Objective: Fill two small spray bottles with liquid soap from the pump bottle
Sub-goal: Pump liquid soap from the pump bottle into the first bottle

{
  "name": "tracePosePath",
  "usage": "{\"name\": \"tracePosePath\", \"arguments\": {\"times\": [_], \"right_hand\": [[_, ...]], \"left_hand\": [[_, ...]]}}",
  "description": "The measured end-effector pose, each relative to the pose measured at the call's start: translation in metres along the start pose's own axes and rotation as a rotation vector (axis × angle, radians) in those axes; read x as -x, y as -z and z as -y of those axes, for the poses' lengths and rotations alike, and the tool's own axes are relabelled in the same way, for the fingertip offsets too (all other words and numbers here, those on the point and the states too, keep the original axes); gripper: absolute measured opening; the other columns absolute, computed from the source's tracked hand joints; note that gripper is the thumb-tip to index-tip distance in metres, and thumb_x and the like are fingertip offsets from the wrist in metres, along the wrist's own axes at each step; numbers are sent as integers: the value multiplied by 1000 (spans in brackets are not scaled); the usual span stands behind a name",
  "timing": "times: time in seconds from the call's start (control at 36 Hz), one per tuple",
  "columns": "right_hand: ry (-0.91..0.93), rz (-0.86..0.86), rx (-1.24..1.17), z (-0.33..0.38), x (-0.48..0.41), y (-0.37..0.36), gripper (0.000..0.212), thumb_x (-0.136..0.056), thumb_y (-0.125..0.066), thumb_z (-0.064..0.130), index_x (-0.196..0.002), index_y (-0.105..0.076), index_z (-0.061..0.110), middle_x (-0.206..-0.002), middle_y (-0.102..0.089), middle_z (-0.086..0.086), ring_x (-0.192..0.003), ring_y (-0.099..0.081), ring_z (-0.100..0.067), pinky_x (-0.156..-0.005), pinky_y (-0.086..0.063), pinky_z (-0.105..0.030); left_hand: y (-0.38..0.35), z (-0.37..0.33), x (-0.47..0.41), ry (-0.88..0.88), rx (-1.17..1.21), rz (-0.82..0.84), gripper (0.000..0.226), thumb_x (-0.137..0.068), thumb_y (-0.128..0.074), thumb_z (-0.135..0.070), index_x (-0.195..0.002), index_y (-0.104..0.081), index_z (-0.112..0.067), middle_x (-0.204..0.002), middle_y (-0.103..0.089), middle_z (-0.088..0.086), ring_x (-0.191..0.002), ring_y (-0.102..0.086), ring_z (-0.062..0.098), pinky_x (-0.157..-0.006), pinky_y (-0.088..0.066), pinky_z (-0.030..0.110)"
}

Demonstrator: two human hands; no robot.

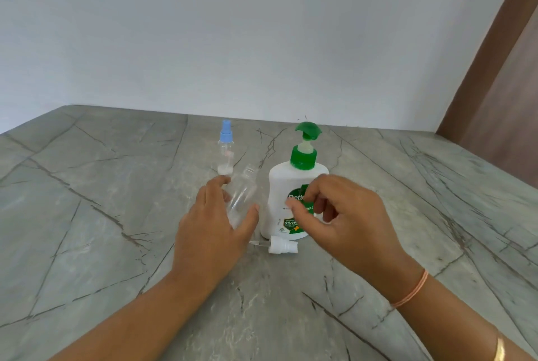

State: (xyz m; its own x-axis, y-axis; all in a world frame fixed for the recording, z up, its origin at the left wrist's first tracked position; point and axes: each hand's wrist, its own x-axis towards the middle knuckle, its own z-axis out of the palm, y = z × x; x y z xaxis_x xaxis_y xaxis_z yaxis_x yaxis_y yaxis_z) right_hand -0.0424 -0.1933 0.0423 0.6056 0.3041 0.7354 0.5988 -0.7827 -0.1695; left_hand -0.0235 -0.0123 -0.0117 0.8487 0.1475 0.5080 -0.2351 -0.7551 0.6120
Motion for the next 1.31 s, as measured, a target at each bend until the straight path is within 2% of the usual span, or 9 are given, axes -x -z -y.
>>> {"name": "tracePosePath", "arguments": {"times": [0.19,0.28,0.36,0.44,0.5,0.61,0.78,0.97,1.31], "right_hand": [[33,-274,-35,-2,-25,15,17,-85,-54,19,-97,-60,8,-95,-54,3,-82,-53,-14,-66,-49,-26],[6,-177,-77,-7,-35,19,29,-84,-49,9,-113,-55,11,-117,-54,0,-107,-51,-12,-87,-45,-19],[-38,-18,-207,-12,-44,23,41,-85,-45,4,-125,-48,15,-132,-46,11,-122,-41,-1,-101,-32,-11],[-98,174,-376,-17,-52,26,49,-90,-44,-2,-132,-42,24,-136,-43,20,-128,-39,-2,-107,-31,-20],[-114,240,-442,-19,-57,29,49,-91,-43,-4,-128,-46,28,-134,-49,17,-125,-44,-6,-107,-36,-27],[-129,261,-491,-20,-63,32,45,-92,-43,-5,-123,-56,25,-127,-56,14,-118,-51,-1,-103,-40,-24],[-147,314,-518,-22,-65,38,40,-94,-46,3,-126,-54,26,-129,-56,12,-121,-47,5,-102,-36,-13],[-120,355,-514,-25,-67,40,39,-94,-49,5,-128,-50,24,-126,-53,18,-120,-44,10,-99,-34,-7],[-141,249,-432,-22,-75,44,26,-83,-65,18,-106,-66,30,-104,-64,21,-100,-58,7,-87,-40,-5]], "left_hand": [[1,-3,3,13,198,-35,55,-84,-48,-51,-130,-34,-22,-112,-44,-11,-95,-48,7,-71,-39,18],[2,-5,4,25,316,-43,50,-84,-46,-59,-124,-32,-32,-113,-44,-15,-95,-49,-1,-68,-33,7],[5,-8,5,7,391,-69,43,-79,-45,-62,-115,-28,-44,-108,-45,-25,-102,-46,-14,-64,-39,2],[9,-13,6,-20,483,-69,41,-74,-46,-62,-110,-30,-51,-106,-49,-30,-104,-49,-9,-71,-39,0],[11,-18,5,-40,540,-73,45,-73,-55,-54,-113,-36,-46,-107,-51,-30,-104,-51,-4,-75,-39,1],[10,-28,-1,-25,603,-59,45,-68,-65,-33,-107,-45,-42,-109,-53,-18,-100,-51,-9,-76,-38,0],[6,-35,-9,-13,558,-22,36,-71,-77,-31,-94,-49,-37,-98,-55,-10,-88,-53,-6,-68,-41,2],[6,-43,-20,25,637,73,47,-63,-81,-31,-99,-50,-30,-93,-65,-22,-85,-61,-7,-65,-48,9],[1,-45,-22,10,574,55,46,-64,-80,-32,-93,-45,-30,-93,-67,-13,-81,-62,-5,-63,-48,7]]}}
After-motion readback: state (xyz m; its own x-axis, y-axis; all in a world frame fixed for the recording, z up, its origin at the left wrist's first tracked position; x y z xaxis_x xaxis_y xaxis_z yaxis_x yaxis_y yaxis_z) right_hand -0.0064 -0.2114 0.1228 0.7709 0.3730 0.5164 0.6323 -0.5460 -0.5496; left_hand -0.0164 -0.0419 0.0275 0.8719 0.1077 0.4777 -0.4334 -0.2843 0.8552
